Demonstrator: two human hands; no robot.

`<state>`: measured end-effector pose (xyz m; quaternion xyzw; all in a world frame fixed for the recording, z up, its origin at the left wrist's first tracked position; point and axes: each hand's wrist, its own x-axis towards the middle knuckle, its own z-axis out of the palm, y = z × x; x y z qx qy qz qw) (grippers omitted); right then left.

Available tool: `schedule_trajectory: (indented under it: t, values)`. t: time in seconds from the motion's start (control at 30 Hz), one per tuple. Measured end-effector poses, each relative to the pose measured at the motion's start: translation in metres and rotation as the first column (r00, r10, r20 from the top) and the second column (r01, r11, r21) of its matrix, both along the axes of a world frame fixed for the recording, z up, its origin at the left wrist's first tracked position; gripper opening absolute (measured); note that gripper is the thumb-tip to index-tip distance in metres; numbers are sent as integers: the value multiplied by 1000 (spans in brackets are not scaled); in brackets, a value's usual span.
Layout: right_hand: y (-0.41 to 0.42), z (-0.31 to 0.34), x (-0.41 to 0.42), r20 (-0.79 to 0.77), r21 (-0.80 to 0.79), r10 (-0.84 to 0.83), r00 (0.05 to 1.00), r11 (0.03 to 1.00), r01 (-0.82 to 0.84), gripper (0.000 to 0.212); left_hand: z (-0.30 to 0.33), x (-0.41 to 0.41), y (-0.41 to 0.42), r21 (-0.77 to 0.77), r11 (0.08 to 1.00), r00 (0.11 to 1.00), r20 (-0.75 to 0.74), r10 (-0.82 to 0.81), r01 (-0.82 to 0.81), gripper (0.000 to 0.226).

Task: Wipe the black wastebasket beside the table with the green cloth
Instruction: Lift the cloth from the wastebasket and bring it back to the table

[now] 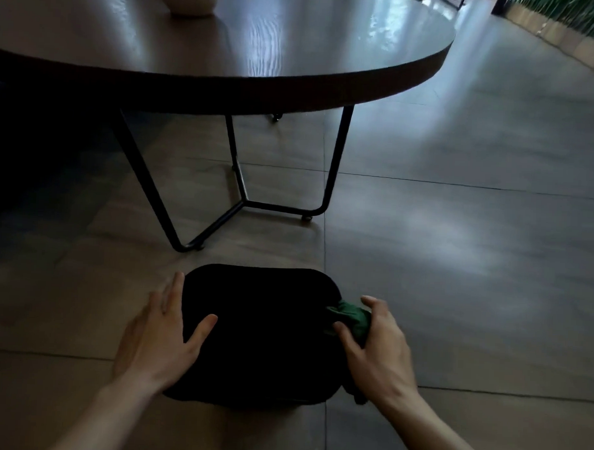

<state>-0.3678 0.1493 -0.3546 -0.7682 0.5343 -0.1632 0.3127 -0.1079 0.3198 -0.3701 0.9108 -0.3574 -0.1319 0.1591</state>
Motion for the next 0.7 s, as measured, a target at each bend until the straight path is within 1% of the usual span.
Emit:
schedule_trajectory:
  t: [0.03, 0.07, 0.1, 0.13, 0.17, 0.23, 0.3, 0.33, 0.37, 0.4, 0.43, 0.47, 0.53, 0.6, 0.63, 0.7]
  values:
    - [-1, 10, -2, -5, 8, -34, 999, 999, 34, 56, 12, -1, -1, -26, 1000, 997, 70, -12, 14, 102]
    - [-1, 23, -4, -9, 25, -62, 998, 998, 62, 54, 28, -6, -3, -102, 994, 995, 96, -27, 37, 99]
    - [1, 35, -6, -15, 62, -81, 997, 995, 82, 52, 44, -16, -6, -194, 978, 995, 74, -67, 81, 94]
    - [4, 47, -8, -24, 115, -91, 996, 989, 93, 50, 61, -28, -10, -275, 951, 990, 13, -143, 141, 90]
    - [7, 60, -9, -27, 185, -93, 995, 978, 96, 49, 79, -41, -15, -326, 920, 965, -69, -253, 218, 91]
    - [16, 88, -8, -31, 339, -93, 995, 936, 98, 49, 114, -75, -28, -333, 861, 857, -218, -468, 385, 106]
    - [28, 114, -6, 21, 535, -93, 995, 842, 67, 50, 136, -105, -36, -306, 800, 752, -286, -594, 516, 116]
    - [32, 130, -7, 81, 646, -110, 991, 762, 32, 54, 150, -116, -38, -299, 784, 721, -312, -619, 544, 114]
    - [34, 143, -10, 147, 737, -137, 980, 675, -17, 62, 159, -123, -38, -298, 777, 703, -333, -629, 554, 108]
    - [36, 160, -15, 207, 792, -150, 967, 605, -76, 72, 172, -128, -35, -311, 778, 697, -348, -628, 546, 99]
    - [36, 177, -21, 249, 810, -121, 961, 570, -138, 79, 184, -129, -31, -324, 783, 701, -351, -621, 531, 91]
    - [36, 193, -29, 277, 806, -56, 959, 557, -200, 81, 196, -129, -26, -337, 792, 712, -351, -608, 510, 82]
    - [34, 232, -42, 262, 775, 127, 957, 563, -287, 73, 227, -124, -14, -332, 815, 744, -344, -573, 475, 70]
    - [34, 273, -52, 222, 725, 276, 935, 595, -347, 56, 265, -122, -3, -288, 836, 774, -325, -544, 466, 68]
    - [34, 290, -55, 206, 685, 317, 926, 629, -368, 49, 283, -122, 1, -269, 844, 788, -311, -532, 464, 68]
    - [36, 333, -61, 154, 557, 380, 912, 729, -398, 44, 326, -126, 9, -227, 868, 820, -292, -493, 441, 65]
